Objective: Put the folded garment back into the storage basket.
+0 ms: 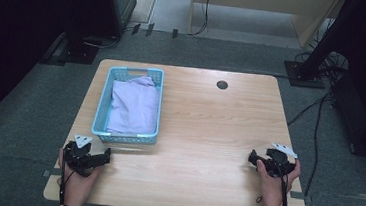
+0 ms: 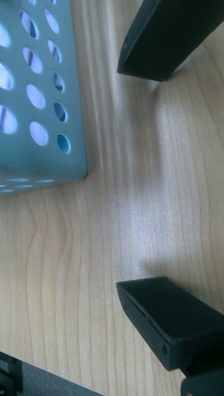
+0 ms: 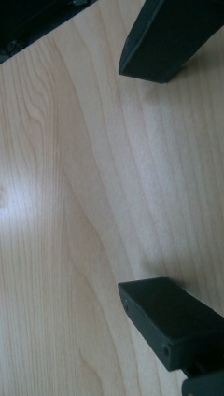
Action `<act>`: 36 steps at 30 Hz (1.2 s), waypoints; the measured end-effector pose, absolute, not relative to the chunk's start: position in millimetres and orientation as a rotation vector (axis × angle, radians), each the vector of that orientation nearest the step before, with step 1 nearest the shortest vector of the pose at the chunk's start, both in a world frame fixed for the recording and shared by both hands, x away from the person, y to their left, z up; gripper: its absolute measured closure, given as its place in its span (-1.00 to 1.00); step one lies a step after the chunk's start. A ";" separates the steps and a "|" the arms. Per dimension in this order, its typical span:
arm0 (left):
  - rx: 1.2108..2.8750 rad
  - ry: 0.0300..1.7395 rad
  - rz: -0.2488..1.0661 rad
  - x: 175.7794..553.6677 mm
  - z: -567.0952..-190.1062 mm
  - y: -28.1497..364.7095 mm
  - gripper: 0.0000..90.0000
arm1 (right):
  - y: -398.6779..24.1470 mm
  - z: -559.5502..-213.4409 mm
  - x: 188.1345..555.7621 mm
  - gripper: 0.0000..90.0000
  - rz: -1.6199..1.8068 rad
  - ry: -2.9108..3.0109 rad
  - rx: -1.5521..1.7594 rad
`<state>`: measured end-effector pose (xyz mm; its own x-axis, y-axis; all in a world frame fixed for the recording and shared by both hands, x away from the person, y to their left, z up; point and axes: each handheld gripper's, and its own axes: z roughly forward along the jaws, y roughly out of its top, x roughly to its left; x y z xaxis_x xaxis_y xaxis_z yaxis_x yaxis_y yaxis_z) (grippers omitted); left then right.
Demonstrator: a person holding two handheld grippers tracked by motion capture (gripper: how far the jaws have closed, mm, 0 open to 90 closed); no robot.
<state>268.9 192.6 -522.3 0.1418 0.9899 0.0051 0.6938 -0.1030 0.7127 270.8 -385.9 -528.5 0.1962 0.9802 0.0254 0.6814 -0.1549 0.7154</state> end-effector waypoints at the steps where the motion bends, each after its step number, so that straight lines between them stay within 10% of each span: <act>1: 1.861 1.610 0.680 269.0 -522.3 192.6 -1.00 | -387.8 -528.5 269.3 -1.00 0.676 1.547 1.905; 36: 1.860 1.610 0.680 268.9 -522.3 192.5 -1.00 | -429.9 -529.1 230.5 -1.00 0.648 1.476 1.947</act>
